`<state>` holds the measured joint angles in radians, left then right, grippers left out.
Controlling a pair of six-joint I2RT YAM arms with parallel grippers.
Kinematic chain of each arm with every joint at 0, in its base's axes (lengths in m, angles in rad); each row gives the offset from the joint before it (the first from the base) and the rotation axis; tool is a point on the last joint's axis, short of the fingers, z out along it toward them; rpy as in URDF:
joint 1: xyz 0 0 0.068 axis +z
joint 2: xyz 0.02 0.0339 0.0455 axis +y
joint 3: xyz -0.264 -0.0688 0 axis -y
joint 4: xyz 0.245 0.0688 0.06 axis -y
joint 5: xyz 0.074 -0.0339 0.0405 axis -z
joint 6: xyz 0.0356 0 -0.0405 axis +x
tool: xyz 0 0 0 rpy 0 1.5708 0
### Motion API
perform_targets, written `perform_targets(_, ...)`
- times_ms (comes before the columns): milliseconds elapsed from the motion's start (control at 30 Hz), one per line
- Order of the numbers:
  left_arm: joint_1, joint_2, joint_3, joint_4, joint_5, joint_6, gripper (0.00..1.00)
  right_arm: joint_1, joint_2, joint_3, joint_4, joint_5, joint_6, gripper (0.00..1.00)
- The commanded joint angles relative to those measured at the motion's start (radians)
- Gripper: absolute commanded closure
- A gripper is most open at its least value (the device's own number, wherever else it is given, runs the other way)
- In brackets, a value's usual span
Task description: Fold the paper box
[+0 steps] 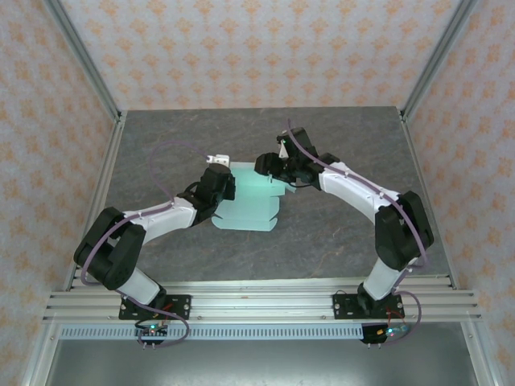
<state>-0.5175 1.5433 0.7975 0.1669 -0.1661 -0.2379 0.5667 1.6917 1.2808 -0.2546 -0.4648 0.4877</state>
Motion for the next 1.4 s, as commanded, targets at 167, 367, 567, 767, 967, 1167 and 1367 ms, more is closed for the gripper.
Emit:
perform_targets(167, -0.018, -0.012, 0.011, -0.004, -0.007, -0.006, 0.92, 0.004, -0.001, -0.07, 0.214, -0.041, 0.125, 0.54)
perform_targets(367, -0.018, -0.014, 0.011, -0.007, -0.015, -0.006, 0.92, 0.001, -0.024, -0.078, 0.177, -0.011, 0.091, 0.49)
perform_targets(567, -0.019, -0.007, 0.021, -0.025, -0.031, -0.009, 0.92, 0.0, -0.094, -0.113, 0.057, 0.063, -0.001, 0.35)
perform_targets(767, -0.019, 0.001, 0.026, -0.026, -0.027, -0.015, 0.92, 0.006, -0.196, -0.213, 0.01, 0.105, -0.04, 0.28)
perform_targets(967, -0.019, -0.003, 0.028, -0.03, -0.023, -0.014, 0.92, 0.032, -0.257, -0.33, 0.043, 0.158, -0.027, 0.26)
perform_targets(1167, -0.018, -0.008, 0.03, -0.033, -0.019, -0.014, 0.92, 0.039, -0.207, -0.388, 0.15, 0.171, 0.009, 0.25)
perform_targets(1367, -0.019, -0.014, 0.029, -0.037, -0.022, -0.011, 0.92, 0.04, -0.148, -0.411, 0.265, 0.175, 0.034, 0.2)
